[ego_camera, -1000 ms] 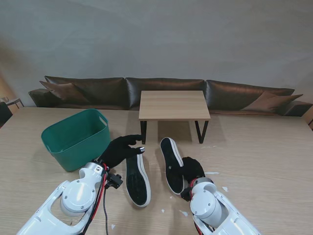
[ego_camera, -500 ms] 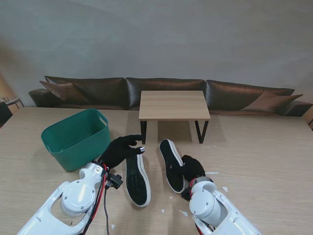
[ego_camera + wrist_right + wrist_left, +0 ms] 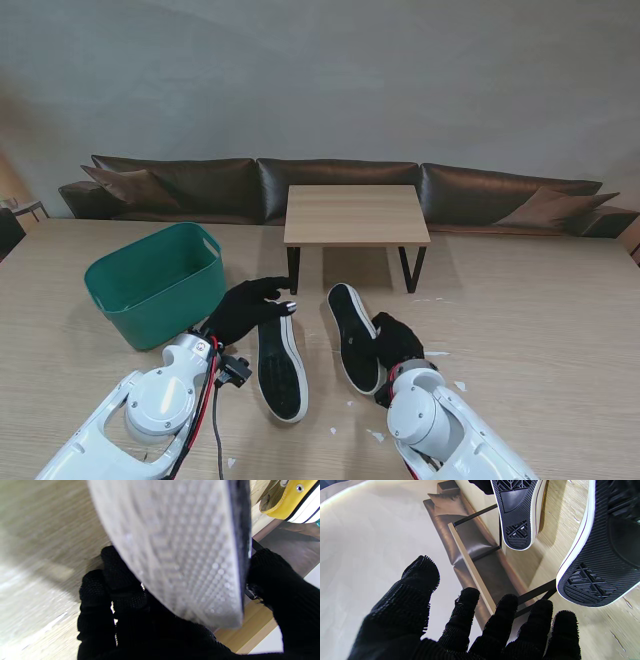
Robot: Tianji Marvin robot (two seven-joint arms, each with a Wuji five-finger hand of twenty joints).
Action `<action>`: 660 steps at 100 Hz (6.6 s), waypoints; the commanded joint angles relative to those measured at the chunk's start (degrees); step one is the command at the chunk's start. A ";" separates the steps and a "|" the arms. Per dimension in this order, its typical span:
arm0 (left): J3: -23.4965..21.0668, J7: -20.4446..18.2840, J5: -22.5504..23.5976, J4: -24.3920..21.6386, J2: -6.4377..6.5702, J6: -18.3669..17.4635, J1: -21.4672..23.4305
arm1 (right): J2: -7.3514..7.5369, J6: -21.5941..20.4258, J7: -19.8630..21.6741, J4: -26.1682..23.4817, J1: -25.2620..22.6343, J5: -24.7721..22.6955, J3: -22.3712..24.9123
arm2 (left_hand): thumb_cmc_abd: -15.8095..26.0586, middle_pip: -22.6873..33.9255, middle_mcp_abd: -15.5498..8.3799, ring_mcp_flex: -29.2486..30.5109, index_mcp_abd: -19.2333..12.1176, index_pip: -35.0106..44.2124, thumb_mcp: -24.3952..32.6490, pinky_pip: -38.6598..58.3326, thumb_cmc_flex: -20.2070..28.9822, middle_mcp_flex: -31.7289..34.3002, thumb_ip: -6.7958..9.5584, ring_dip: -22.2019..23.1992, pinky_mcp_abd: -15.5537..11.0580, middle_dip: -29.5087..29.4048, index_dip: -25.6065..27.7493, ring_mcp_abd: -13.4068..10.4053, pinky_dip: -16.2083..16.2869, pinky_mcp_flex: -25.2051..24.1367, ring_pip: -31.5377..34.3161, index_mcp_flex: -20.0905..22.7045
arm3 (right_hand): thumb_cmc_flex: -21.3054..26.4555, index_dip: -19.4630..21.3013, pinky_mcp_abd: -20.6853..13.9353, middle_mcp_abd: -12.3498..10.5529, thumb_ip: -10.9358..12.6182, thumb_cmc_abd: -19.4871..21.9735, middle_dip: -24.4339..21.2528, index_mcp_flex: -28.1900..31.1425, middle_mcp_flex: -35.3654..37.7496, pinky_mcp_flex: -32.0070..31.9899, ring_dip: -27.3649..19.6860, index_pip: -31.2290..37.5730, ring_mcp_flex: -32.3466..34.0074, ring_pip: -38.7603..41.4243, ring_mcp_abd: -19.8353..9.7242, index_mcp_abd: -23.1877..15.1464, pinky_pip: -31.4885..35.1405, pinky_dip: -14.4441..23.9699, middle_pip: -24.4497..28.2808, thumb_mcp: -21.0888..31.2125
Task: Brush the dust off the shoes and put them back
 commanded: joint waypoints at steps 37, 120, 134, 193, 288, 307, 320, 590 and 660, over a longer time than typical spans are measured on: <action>0.04 -1.43 -0.43 0.46 -0.21 -0.54 -0.13 | 0.22 1.44 1.27 -0.97 0.78 -1.31 -0.32 | 2.18 0.09 -0.80 -1.23 -1.82 0.14 -1.46 -1.61 1.35 0.64 1.37 0.75 -2.29 0.73 0.41 -0.49 0.54 -0.74 -0.61 1.41 | -2.27 -4.56 0.33 -1.77 2.22 2.34 -2.13 -5.94 -3.26 -4.34 -0.45 -1.21 -2.18 -1.70 2.09 -1.22 -2.16 -0.38 -2.27 -3.05; 0.01 -1.80 -0.49 0.58 -0.12 -0.62 -0.10 | 0.36 4.35 2.07 0.02 4.01 -4.06 -1.69 | 2.28 0.54 -0.73 -1.04 -1.72 0.37 -1.91 -1.55 1.52 1.83 1.43 0.77 -2.20 1.27 0.54 -0.32 0.51 -0.64 -0.53 1.90 | -2.43 -8.72 0.03 -1.66 2.51 3.24 -3.29 -7.01 -2.75 -4.45 -0.13 0.12 -1.28 -0.12 1.84 -2.66 -2.51 -0.62 -3.53 -3.63; -0.01 -1.85 -0.50 0.62 -0.10 -0.70 -0.12 | 0.33 4.55 1.97 0.18 4.36 -4.32 -1.86 | 2.27 0.58 -0.73 -0.96 -1.79 0.43 -1.94 -1.55 1.52 1.99 1.43 0.79 -2.15 1.41 0.59 -0.32 0.50 -0.60 -0.48 2.01 | -2.44 -8.98 0.03 -1.67 2.52 3.34 -3.30 -6.94 -2.66 -4.45 -0.15 0.19 -1.15 -0.11 1.69 -2.81 -2.51 -0.62 -3.53 -3.56; 0.02 -1.96 -0.59 0.67 -0.09 -0.52 -0.08 | 0.31 5.83 1.32 -0.35 6.26 -6.84 -2.54 | 2.31 0.46 -0.76 -1.07 -1.90 0.41 -2.04 -1.54 1.48 1.86 1.42 0.76 -2.19 1.54 0.65 -0.28 0.47 -0.57 -0.47 1.98 | -2.53 -9.12 -0.01 -1.80 2.62 3.66 -3.29 -5.95 -2.99 -4.65 -0.45 0.89 -1.65 -0.96 1.28 -4.38 -3.03 -0.94 -3.61 -3.55; 0.61 -1.92 -0.14 1.37 -0.16 0.73 -0.71 | 4.55 -19.50 5.36 -18.71 -8.45 -9.49 13.44 | 2.29 0.17 -1.14 -1.52 -1.55 0.34 -2.16 -1.62 1.58 1.07 1.45 0.64 -2.40 1.13 0.67 -0.69 0.42 -0.84 -0.81 1.92 | -0.85 3.55 -0.66 -5.69 2.54 3.90 -7.88 13.15 -5.59 -11.06 -12.53 -6.69 -13.03 -31.90 -1.76 -15.29 -22.81 -10.27 -15.46 -5.04; 1.12 -2.08 -0.25 2.00 -0.18 0.70 -1.31 | 5.42 -25.14 7.64 -18.16 -9.87 -9.87 15.36 | 2.21 0.15 -1.32 -1.66 -1.63 0.25 -2.14 -1.65 1.59 0.89 1.45 0.62 -2.49 1.08 0.63 -0.77 0.42 -0.96 -0.90 1.72 | -0.95 2.39 -1.30 -7.92 2.45 4.69 -10.03 10.58 -7.15 -12.72 -15.57 -9.31 -15.27 -39.24 -3.09 -17.41 -28.58 -12.68 -19.23 -6.07; 1.10 -2.15 0.17 1.96 -0.12 0.91 -1.21 | 5.36 -27.26 6.73 -15.87 -9.55 -10.37 15.16 | 2.18 0.16 -1.39 -1.75 -1.36 0.24 -2.11 -1.65 1.60 0.84 1.45 0.62 -2.51 1.07 0.61 -0.77 0.43 -0.98 -0.94 1.72 | -0.70 2.28 -1.12 -7.88 2.51 4.58 -10.28 10.64 -6.94 -12.73 -15.86 -9.38 -15.16 -40.20 -3.05 -17.56 -29.92 -12.88 -19.59 -5.95; -9.90 -11.23 51.48 2.77 5.94 20.31 11.64 | 3.78 -25.66 5.23 -10.15 -7.80 -1.78 12.43 | -0.90 1.16 -3.57 0.12 -0.24 3.06 9.70 1.97 -1.44 -0.98 0.55 5.96 -4.89 4.95 3.28 -3.50 4.91 4.91 7.02 2.92 | -0.28 1.43 0.64 -4.10 2.46 6.31 -9.33 12.48 -2.01 -11.10 -12.91 -8.22 -10.98 -35.69 -1.08 -13.48 -30.15 -9.60 -18.26 -4.78; -4.56 -10.27 56.14 10.88 6.88 15.87 4.90 | 3.43 -25.47 4.83 -9.38 -7.30 -0.20 12.21 | -11.48 8.90 -8.17 28.51 -1.06 45.92 17.80 61.07 14.85 23.77 -3.60 15.59 -8.75 32.18 22.38 -10.13 -12.50 24.01 33.02 11.59 | -0.30 1.21 0.98 -3.60 2.52 7.16 -9.31 12.52 -1.20 -10.51 -12.50 -8.25 -9.94 -34.90 -0.73 -11.98 -29.08 -9.36 -18.35 -4.57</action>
